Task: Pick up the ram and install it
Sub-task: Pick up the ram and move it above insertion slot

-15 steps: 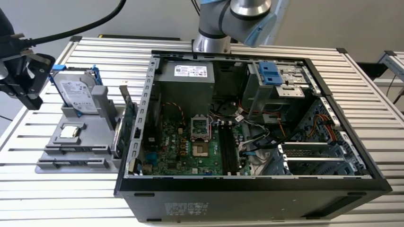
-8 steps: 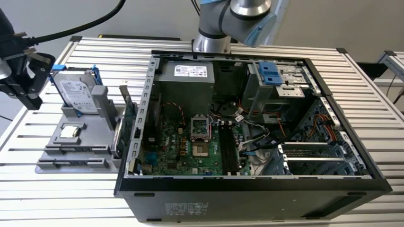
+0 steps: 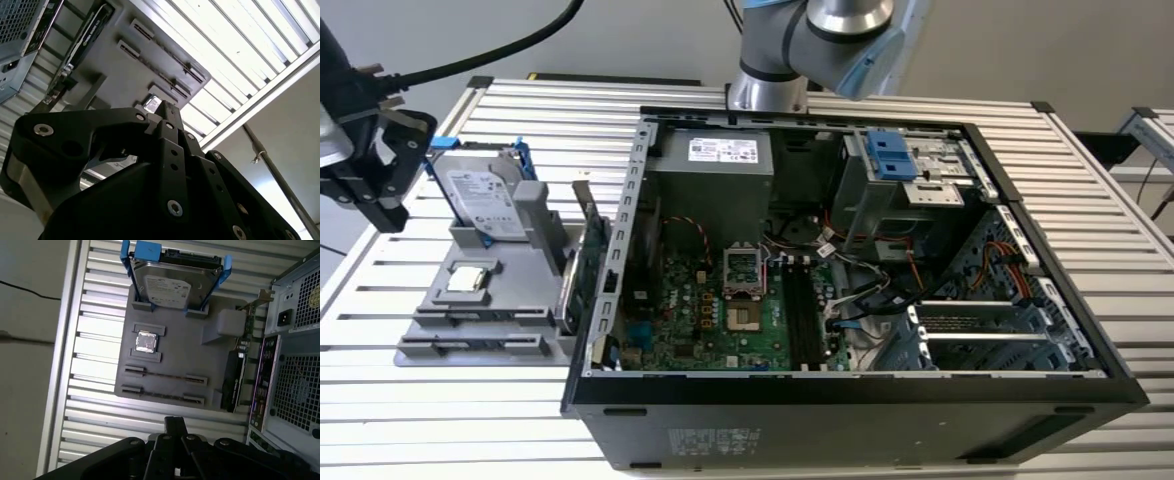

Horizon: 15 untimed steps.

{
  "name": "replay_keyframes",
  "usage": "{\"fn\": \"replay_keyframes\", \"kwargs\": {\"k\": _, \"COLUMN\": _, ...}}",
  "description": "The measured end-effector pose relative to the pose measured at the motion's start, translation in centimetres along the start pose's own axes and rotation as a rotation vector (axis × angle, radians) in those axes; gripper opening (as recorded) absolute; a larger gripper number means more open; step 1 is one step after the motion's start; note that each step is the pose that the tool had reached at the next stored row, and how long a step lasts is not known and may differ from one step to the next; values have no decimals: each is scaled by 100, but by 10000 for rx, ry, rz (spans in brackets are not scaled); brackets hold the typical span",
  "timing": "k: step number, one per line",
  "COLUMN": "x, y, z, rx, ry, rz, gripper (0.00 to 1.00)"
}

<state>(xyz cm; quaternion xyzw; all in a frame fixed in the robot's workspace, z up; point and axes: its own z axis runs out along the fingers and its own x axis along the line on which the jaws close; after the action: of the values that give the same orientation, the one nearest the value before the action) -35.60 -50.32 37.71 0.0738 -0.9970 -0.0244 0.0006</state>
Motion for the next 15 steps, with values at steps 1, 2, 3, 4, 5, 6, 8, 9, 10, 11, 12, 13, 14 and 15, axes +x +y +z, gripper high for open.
{"fn": "replay_keyframes", "kwargs": {"k": 1, "x": 0, "y": 0, "z": 0, "rx": 0, "ry": 3, "rz": -68, "gripper": 0}}
{"fn": "replay_keyframes", "kwargs": {"k": 2, "x": 0, "y": 0, "z": 0, "rx": -1, "ry": 6, "rz": -133, "gripper": 0}}
{"fn": "replay_keyframes", "kwargs": {"k": 3, "x": 0, "y": 0, "z": 0, "rx": -1, "ry": 9, "rz": -199, "gripper": 0}}
{"fn": "replay_keyframes", "kwargs": {"k": 4, "x": 0, "y": 0, "z": 0, "rx": -1, "ry": 12, "rz": -267, "gripper": 0}}
{"fn": "replay_keyframes", "kwargs": {"k": 5, "x": 0, "y": 0, "z": 0, "rx": -1, "ry": 16, "rz": -333, "gripper": 0}}
{"fn": "replay_keyframes", "kwargs": {"k": 6, "x": 0, "y": 0, "z": 0, "rx": -1, "ry": 19, "rz": -398, "gripper": 0}}
{"fn": "replay_keyframes", "kwargs": {"k": 8, "x": 0, "y": 0, "z": 0, "rx": -2, "ry": 25, "rz": -533, "gripper": 0}}
{"fn": "replay_keyframes", "kwargs": {"k": 9, "x": 0, "y": 0, "z": 0, "rx": -2, "ry": 28, "rz": -595, "gripper": 0}}
{"fn": "replay_keyframes", "kwargs": {"k": 10, "x": 0, "y": 0, "z": 0, "rx": -2, "ry": 32, "rz": -665, "gripper": 0}}
{"fn": "replay_keyframes", "kwargs": {"k": 11, "x": 0, "y": 0, "z": 0, "rx": -2, "ry": 35, "rz": -729, "gripper": 0}}
{"fn": "replay_keyframes", "kwargs": {"k": 12, "x": 0, "y": 0, "z": 0, "rx": -2, "ry": 38, "rz": -792, "gripper": 0}}
{"fn": "replay_keyframes", "kwargs": {"k": 13, "x": 0, "y": 0, "z": 0, "rx": -2, "ry": 41, "rz": -848, "gripper": 0}}
{"fn": "replay_keyframes", "kwargs": {"k": 14, "x": 0, "y": 0, "z": 0, "rx": -2, "ry": 42, "rz": -883, "gripper": 0}}
{"fn": "replay_keyframes", "kwargs": {"k": 15, "x": 0, "y": 0, "z": 0, "rx": -2, "ry": 43, "rz": -885, "gripper": 0}}
